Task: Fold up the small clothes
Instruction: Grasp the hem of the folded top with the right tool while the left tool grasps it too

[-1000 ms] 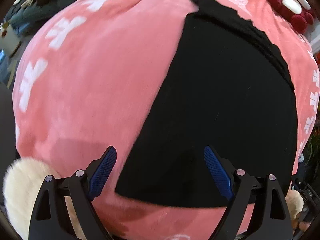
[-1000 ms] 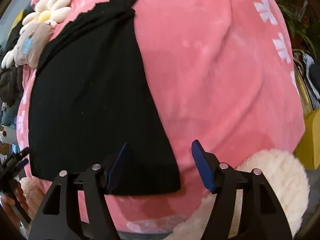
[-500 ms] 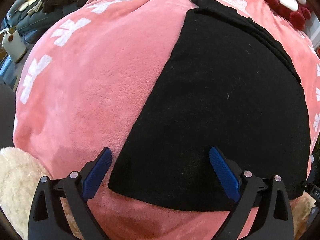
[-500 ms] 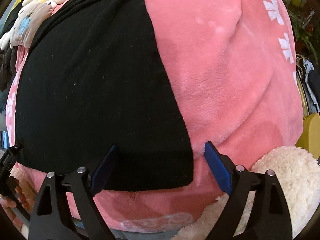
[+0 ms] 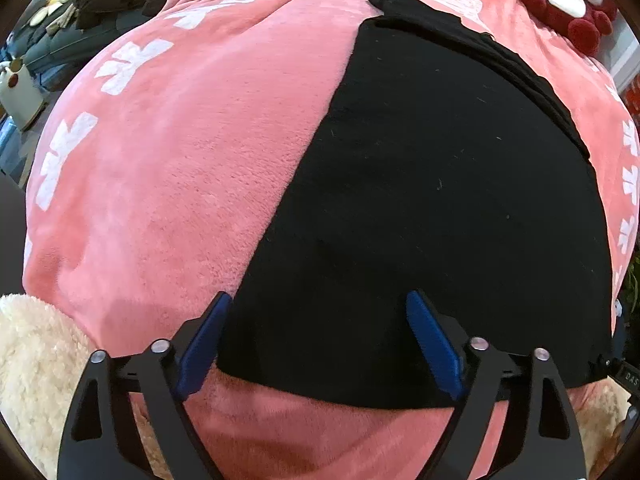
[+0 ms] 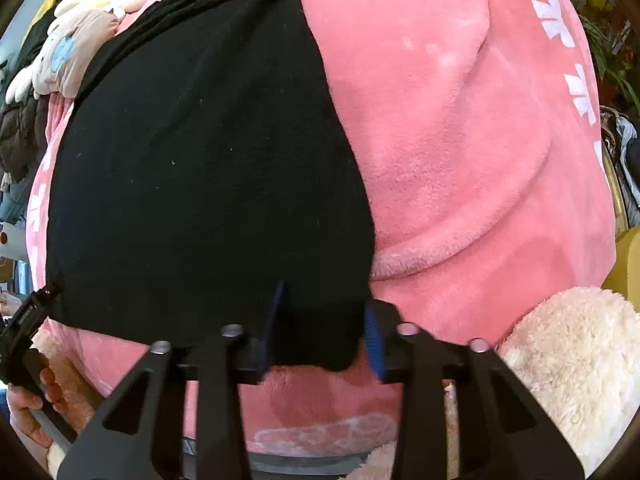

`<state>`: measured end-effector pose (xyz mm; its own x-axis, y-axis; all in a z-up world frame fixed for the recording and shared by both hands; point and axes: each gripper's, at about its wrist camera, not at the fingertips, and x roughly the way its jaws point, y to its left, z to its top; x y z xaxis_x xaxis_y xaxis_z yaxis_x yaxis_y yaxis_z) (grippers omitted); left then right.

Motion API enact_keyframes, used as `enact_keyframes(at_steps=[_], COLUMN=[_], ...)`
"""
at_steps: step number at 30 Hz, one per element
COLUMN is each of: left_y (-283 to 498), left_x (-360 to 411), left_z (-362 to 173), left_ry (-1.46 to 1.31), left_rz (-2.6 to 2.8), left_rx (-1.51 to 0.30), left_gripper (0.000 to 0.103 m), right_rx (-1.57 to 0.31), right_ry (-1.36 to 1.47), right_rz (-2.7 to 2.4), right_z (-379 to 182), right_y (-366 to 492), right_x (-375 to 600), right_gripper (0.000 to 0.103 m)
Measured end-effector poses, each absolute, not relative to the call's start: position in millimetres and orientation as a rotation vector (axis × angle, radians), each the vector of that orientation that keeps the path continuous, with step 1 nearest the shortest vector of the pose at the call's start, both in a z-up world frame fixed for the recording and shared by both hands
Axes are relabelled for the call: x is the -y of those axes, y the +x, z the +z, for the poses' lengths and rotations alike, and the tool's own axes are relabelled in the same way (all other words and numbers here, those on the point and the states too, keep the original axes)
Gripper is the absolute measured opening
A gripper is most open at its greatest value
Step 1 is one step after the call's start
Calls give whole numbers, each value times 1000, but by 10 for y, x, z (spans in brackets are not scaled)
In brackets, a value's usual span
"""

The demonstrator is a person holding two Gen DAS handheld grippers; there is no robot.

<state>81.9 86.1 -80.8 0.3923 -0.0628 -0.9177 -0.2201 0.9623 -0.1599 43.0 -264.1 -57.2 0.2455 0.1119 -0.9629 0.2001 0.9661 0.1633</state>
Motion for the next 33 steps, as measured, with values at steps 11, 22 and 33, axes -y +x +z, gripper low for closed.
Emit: enact_keyframes(at_steps=[11,22,33], left_y=[624,560,568], left_x=[-991,-1255,-1303], left_z=[-637,-677,-740], left_ry=[-488,-633,-752], left_rz=[-14,130,-15], left_rx=[-1118,-1100,-1079], left_gripper=[12,69,16], right_rx=[-1298,-1334,-1288], right_ry=[350,417,492], right_rz=[-2,29,62], right_z=[-506,-600,-568], right_y=[195,231,213], right_x=[2813,2780,2827], right_gripper=[7,29,5])
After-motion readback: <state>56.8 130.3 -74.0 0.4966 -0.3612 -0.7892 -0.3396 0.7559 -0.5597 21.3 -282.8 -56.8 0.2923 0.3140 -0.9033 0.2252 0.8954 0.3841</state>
